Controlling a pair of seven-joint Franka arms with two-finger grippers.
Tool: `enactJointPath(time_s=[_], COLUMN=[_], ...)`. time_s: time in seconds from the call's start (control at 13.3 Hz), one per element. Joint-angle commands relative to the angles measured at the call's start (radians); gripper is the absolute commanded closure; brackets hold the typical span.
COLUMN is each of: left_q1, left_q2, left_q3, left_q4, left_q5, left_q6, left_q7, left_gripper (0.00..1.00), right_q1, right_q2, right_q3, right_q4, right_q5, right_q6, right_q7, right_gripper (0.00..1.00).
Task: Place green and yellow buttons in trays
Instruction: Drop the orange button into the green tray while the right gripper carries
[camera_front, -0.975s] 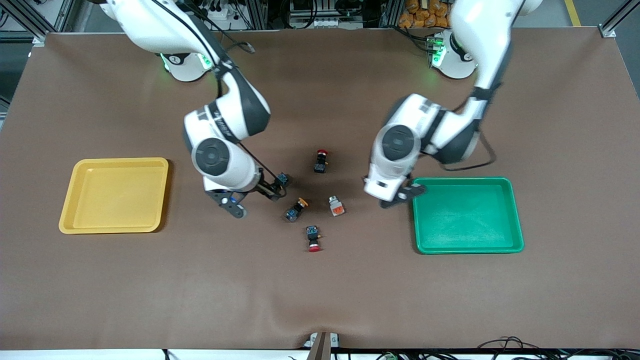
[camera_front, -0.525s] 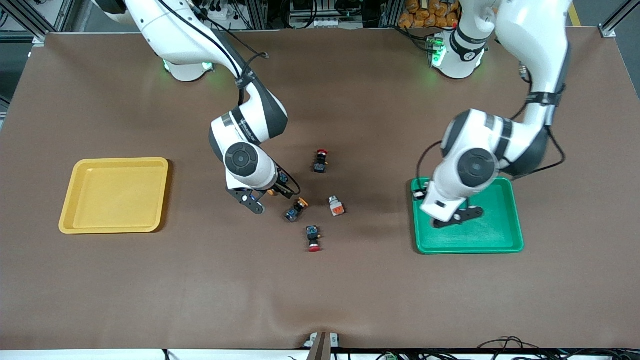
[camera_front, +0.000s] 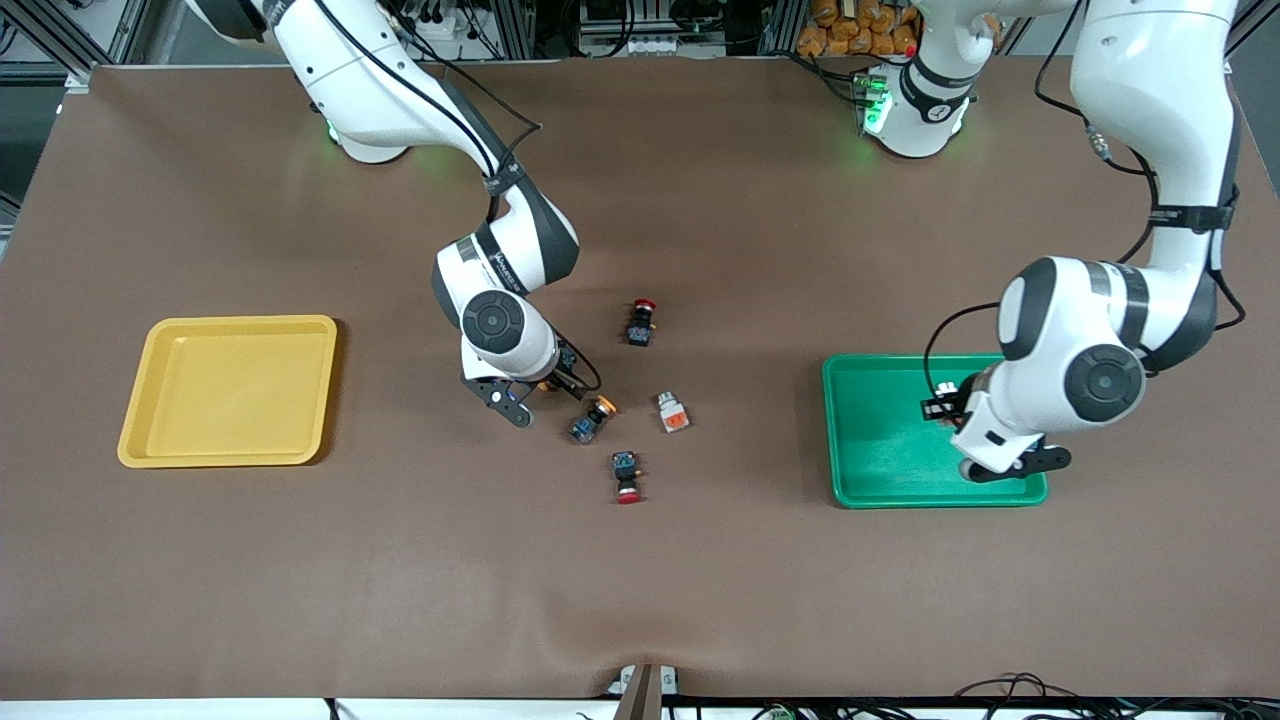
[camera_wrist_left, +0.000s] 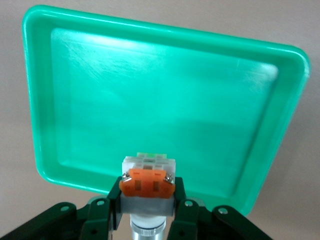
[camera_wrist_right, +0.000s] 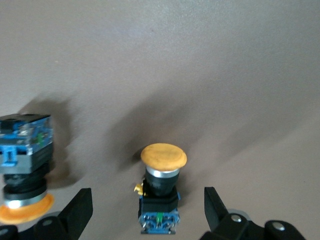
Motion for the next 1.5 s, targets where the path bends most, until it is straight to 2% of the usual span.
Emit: enactJointPath(time_s=[0.0,0.07,0.15,0.38,0.45,0.53,0.6,0.67,0.82,1.12,1.43], left_q1=[0.052,0.059,0.069,0.097,0.108,0.117,0.119,0.119,0.117,0.105,0.105], left_q2=[0.038,0.052,0.071,0.115,0.118,0.121,0.129,0.131,0.129,0.071,0.042], left_q3=[-0.007,-0.007,-0.007,-0.007,-0.007,-0.007,-0.007,-0.007,-0.007,-0.022,-0.125], left_q4=[-0.005,-0.005,-0.006,-0.008,-0.017,-0.022,-0.022,-0.022,-0.022,-0.008,-0.005], left_q5=[0.034,0.034,0.034,0.077,0.096,0.097,0.097,0.097,0.097,0.093,0.080], left_q6=[0.065,0.080,0.105,0.174,0.192,0.208,0.213,0.211,0.211,0.151,0.104], left_q7=[0.033,0.049,0.051,0.052,0.057,0.066,0.069,0.069,0.069,0.057,0.003], left_gripper=[1.00,1.00,1.00,1.00,1.00,1.00,1.00,0.81,0.00,0.00,0.00], right_q1=[0.017,0.018,0.028,0.029,0.028,0.020,0.018,0.014,-0.003,-0.090,-0.216], right_q2=[0.002,0.008,0.013,0.014,0.011,0.007,0.001,-0.004,-0.029,-0.073,-0.137], right_q3=[-0.012,-0.012,-0.012,-0.012,-0.012,-0.013,-0.015,-0.016,-0.021,-0.041,-0.049], right_q4=[-0.026,-0.028,-0.029,-0.035,-0.035,-0.035,-0.031,-0.023,0.018,0.127,0.120], right_q5=[-0.005,-0.003,-0.003,-0.003,-0.003,-0.005,-0.003,-0.005,-0.005,-0.005,-0.011], right_q6=[0.045,0.062,0.065,0.059,0.053,0.038,0.010,-0.019,-0.102,-0.358,-0.476], right_q7=[0.013,0.013,0.013,0.011,0.010,0.007,0.005,0.004,-0.001,-0.134,-0.352], right_gripper=[0.12,0.15,0.23,0.81,0.95,1.00,1.00,1.00,1.00,1.00,1.00])
